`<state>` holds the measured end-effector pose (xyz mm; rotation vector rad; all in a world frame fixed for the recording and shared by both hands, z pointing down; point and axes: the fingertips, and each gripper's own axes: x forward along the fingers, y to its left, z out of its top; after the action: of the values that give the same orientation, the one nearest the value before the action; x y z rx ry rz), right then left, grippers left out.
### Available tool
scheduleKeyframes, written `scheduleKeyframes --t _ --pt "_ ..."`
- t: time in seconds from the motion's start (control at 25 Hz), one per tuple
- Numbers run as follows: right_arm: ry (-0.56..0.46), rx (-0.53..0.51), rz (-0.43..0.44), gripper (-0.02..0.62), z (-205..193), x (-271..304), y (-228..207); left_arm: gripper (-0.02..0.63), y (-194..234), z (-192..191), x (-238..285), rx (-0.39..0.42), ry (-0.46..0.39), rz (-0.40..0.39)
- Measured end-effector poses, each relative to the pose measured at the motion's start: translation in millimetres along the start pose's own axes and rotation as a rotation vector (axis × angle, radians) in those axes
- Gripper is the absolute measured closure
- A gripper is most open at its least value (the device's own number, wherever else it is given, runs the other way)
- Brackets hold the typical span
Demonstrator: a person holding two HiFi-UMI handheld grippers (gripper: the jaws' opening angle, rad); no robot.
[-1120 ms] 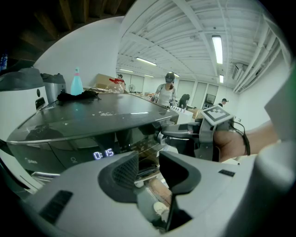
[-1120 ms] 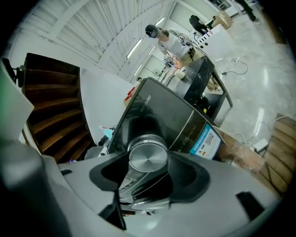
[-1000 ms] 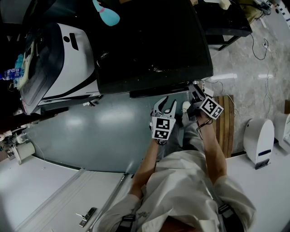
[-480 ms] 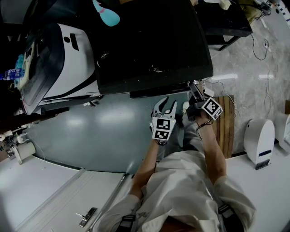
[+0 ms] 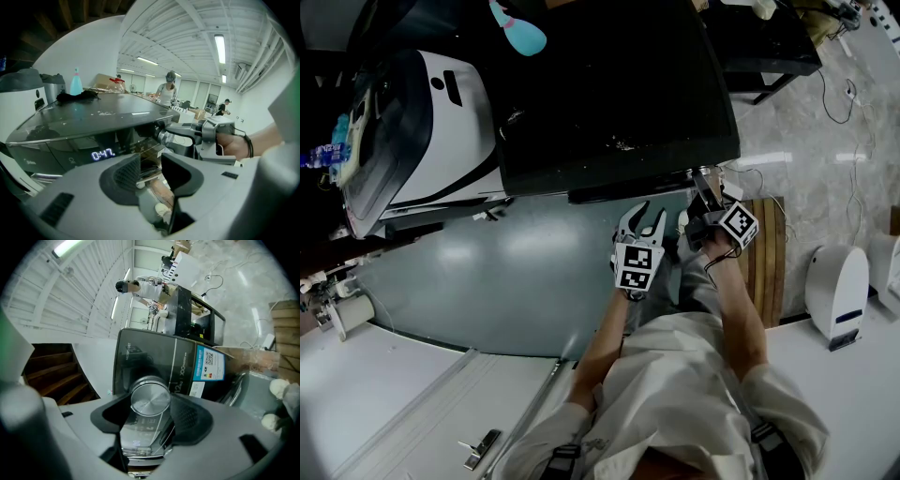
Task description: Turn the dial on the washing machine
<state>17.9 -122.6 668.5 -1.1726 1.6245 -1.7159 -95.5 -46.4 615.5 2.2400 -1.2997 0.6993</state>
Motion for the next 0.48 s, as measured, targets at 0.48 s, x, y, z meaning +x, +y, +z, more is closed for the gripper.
scheduleKeyframes --t 0.48 --pt "-0.01 0.057 0.016 0.321 -0.3 -0.2 1.0 0.462 -2.6 0.3 1.1 0.006 0.001 -0.003"
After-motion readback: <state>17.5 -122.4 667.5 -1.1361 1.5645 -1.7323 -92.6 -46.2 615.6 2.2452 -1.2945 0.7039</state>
